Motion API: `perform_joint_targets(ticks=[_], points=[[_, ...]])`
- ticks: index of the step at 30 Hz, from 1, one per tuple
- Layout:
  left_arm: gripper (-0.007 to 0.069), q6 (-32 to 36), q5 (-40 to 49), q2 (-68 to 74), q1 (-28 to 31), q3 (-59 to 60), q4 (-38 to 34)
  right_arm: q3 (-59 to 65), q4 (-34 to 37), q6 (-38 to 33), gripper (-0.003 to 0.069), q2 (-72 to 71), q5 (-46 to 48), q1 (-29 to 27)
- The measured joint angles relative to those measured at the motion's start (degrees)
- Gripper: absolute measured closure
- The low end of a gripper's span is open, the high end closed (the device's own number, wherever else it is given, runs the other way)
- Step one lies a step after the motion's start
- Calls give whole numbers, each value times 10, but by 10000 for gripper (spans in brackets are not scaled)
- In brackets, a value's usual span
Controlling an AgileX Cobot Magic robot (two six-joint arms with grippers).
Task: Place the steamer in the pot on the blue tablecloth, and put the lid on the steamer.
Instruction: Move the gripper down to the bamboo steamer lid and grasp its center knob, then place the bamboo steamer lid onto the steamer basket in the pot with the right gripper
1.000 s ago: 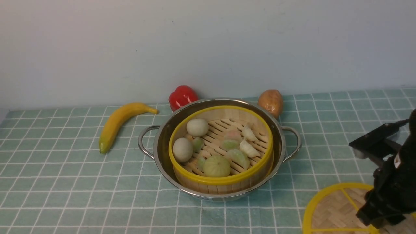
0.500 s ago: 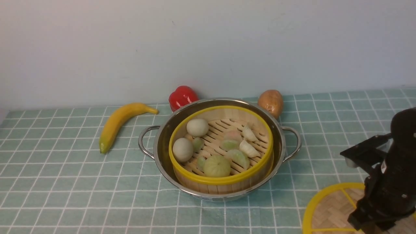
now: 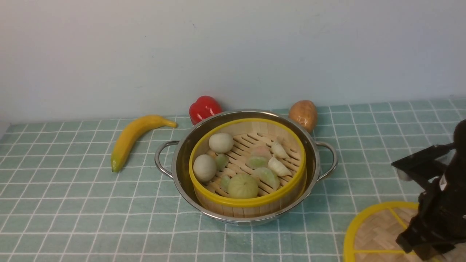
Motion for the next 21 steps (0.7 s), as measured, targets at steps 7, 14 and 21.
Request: perform_joint_targets(ticks=[7,14,21], points=[[382,0,0,0,0,0,0,-88,5,-15,513,-113,17,7],[382,0,0,0,0,0,0,-233,115,-145,513,-90,-4,59],[382,0,0,0,0,0,0,-381,108,-192,513,57,-30,140]])
